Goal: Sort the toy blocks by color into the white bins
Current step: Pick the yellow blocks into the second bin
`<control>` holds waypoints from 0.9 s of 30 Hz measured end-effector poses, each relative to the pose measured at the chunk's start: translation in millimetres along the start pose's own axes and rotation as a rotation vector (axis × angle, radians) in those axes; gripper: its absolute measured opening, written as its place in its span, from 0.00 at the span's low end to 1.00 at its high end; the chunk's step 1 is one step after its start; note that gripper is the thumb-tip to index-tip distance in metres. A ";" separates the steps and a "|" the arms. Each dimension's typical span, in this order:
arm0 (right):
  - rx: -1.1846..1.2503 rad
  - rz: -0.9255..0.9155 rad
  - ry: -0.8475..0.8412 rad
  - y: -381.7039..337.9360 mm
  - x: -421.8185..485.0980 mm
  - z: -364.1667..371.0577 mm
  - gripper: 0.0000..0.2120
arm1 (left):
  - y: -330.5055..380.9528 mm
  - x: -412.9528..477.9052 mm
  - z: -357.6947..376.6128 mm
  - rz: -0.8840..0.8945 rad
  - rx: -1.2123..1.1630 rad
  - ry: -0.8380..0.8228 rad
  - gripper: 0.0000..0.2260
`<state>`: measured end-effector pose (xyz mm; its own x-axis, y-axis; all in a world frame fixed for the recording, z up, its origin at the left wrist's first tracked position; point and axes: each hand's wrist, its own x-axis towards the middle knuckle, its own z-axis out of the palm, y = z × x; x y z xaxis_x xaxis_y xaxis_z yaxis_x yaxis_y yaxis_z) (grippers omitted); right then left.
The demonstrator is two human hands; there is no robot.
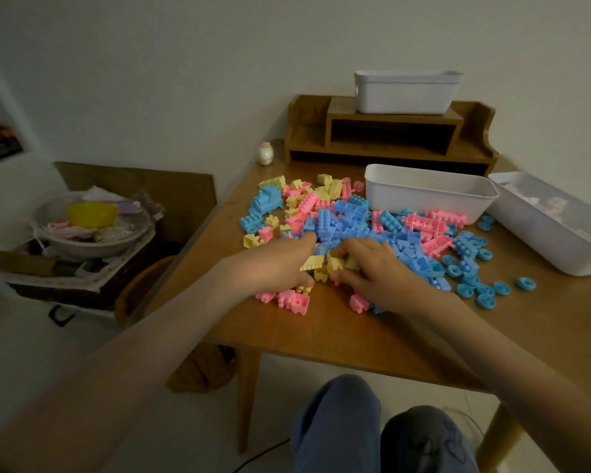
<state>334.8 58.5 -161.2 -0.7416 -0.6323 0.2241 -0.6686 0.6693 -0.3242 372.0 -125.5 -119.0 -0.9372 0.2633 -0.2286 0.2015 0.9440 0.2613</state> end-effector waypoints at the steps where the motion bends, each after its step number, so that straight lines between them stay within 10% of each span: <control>1: -0.002 0.000 0.007 0.0 -0.2 0.3 0.12 | 0.1 0.0 0.4 0.004 -0.001 0.000 0.14; 17: 0.670 -0.031 0.105 -20.0 -5.4 -12.8 0.06 | -6.6 3.9 -0.1 0.119 -0.154 0.147 0.12; 27: 0.505 0.030 0.052 -16.0 4.9 -7.2 0.10 | -6.2 4.8 0.9 0.088 -0.235 0.132 0.10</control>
<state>341.5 47.6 -148.3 -0.7702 -0.5872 0.2491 -0.5466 0.4063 -0.7322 366.5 -129.9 -122.6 -0.9511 0.2994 -0.0755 0.2264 0.8425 0.4889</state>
